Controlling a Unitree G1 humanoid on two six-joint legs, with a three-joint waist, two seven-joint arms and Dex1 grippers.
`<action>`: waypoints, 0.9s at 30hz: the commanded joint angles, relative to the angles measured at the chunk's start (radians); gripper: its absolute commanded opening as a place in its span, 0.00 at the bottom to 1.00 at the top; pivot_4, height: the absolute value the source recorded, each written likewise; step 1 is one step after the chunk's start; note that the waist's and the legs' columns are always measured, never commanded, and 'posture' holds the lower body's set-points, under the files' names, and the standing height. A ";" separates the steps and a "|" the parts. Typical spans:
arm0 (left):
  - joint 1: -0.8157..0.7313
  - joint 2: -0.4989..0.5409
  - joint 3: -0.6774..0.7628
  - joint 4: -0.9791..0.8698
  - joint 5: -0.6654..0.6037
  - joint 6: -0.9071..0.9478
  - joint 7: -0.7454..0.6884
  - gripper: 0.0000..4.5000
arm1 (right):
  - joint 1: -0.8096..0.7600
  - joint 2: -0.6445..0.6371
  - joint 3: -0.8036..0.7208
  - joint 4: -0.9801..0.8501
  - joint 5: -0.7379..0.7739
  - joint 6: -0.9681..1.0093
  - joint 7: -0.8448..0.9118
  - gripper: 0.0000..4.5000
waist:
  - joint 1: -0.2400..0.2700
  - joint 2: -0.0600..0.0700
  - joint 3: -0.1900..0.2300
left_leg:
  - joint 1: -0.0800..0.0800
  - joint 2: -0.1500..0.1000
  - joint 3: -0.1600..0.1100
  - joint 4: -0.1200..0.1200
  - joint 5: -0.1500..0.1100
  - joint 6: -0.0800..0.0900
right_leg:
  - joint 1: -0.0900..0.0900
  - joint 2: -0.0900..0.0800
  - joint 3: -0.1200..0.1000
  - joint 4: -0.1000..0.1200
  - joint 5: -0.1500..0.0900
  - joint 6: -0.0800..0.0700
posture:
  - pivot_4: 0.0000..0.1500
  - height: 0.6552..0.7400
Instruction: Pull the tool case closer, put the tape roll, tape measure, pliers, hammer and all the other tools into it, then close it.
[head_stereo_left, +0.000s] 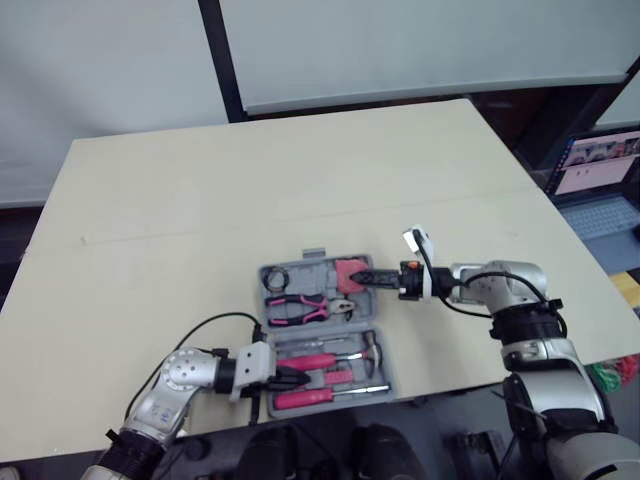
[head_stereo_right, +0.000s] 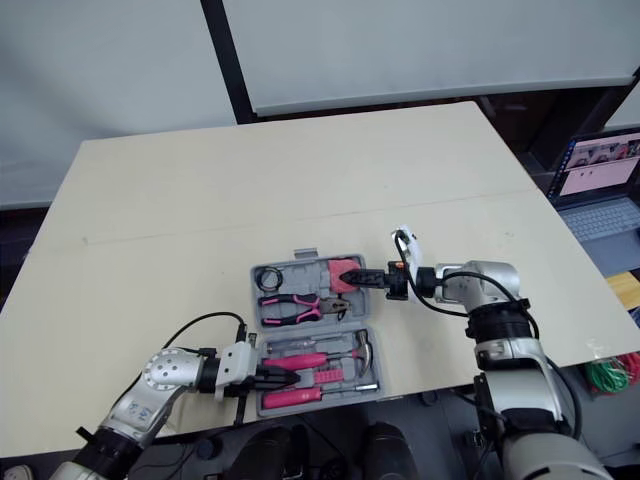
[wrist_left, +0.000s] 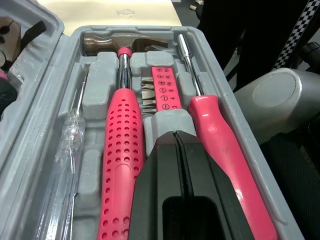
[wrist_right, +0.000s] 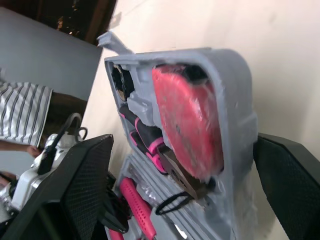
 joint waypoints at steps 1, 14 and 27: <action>0.038 0.029 -0.015 0.043 0.063 0.069 0.025 0.01 | 0.032 -0.017 0.019 -0.146 0.070 -0.013 0.105 1.00 | 0.001 0.000 0.000 | 0.000 0.000 0.000 0.000 0.000 0.000 | 0.000 0.000 0.000 0.000 0.000 0.000 | 1.00 0.86; 0.682 0.469 0.841 -0.787 -0.569 0.726 -0.198 0.73 | 0.525 -0.471 -0.140 -1.063 0.318 -0.108 0.343 1.00 | 0.004 -0.004 0.007 | -0.002 0.002 -0.006 -0.004 -0.004 -0.005 | 0.002 0.001 -0.004 -0.010 -0.003 -0.003 | 1.00 0.86; 0.436 0.535 0.980 -0.613 -0.438 0.521 -0.284 0.99 | 0.869 -0.687 -0.563 -0.958 -0.015 -0.622 0.421 1.00 | 0.034 -0.006 0.007 | -0.003 0.000 0.000 -0.011 -0.003 -0.013 | 0.003 0.002 0.000 -0.028 0.008 0.003 | 1.00 0.86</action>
